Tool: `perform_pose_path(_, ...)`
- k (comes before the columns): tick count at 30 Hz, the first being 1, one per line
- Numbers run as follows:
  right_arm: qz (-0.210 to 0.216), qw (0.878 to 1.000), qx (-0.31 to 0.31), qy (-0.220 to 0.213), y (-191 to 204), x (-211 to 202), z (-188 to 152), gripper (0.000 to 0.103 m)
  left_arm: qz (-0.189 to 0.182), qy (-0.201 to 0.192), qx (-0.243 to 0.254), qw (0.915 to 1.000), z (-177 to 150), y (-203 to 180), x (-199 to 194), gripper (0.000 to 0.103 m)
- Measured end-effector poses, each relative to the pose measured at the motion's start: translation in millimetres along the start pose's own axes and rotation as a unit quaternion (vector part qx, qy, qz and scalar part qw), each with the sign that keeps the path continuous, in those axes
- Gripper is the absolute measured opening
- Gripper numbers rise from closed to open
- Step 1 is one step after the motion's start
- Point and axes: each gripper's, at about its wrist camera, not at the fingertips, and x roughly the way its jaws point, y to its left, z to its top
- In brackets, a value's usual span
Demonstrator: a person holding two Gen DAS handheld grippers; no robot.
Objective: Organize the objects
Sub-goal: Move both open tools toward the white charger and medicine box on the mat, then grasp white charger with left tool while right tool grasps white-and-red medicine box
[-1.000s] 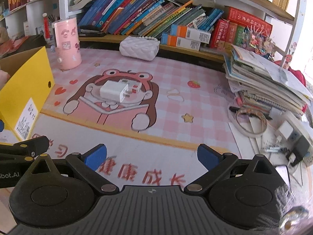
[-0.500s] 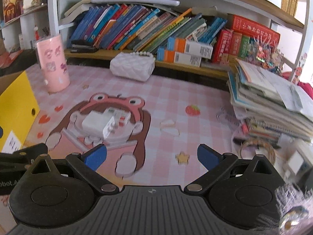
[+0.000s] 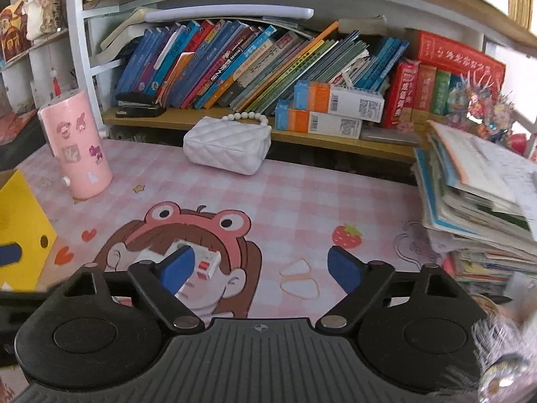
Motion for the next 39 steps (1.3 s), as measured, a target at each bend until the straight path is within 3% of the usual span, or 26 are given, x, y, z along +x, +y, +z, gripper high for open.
perform_pose_path(5, -0.005, 1.000, 0.006, -0.006, -5, 5, 7, 0.086, -0.028, 0.010, 0.032, 0.9990, -4, -23, 17, 0.097)
perform_pose_path(13, -0.011, 1.000, 0.015, 0.007, -15, 9, 4, 0.086, -0.034, 0.030, 0.052, 0.9976, -3, -48, 50, 0.094)
perform_pose_path(19, -0.015, 1.000, 0.012, 0.010, -18, 10, 3, 0.085, -0.050, 0.059, 0.046, 0.9959, -7, -48, 68, 0.069)
perform_pose_path(27, 0.009, 1.000, 0.013, 0.019, -11, 23, 4, 0.086, -0.039, 0.056, 0.027, 0.9973, -18, -16, 31, 0.068)
perform_pose_path(33, 0.079, 0.995, -0.031, 0.046, 17, 62, -4, 0.085, -0.020, 0.068, 0.003, 0.9975, -34, 14, -5, 0.067)
perform_pose_path(36, 0.089, 0.992, -0.073, 0.059, 35, 81, -10, 0.077, -0.017, 0.071, 0.001, 0.9974, -40, 20, -20, 0.067)
perform_pose_path(39, 0.094, 0.991, -0.077, 0.061, 43, 92, -13, 0.076, -0.020, 0.070, 0.001, 0.9973, -43, 20, -32, 0.067)
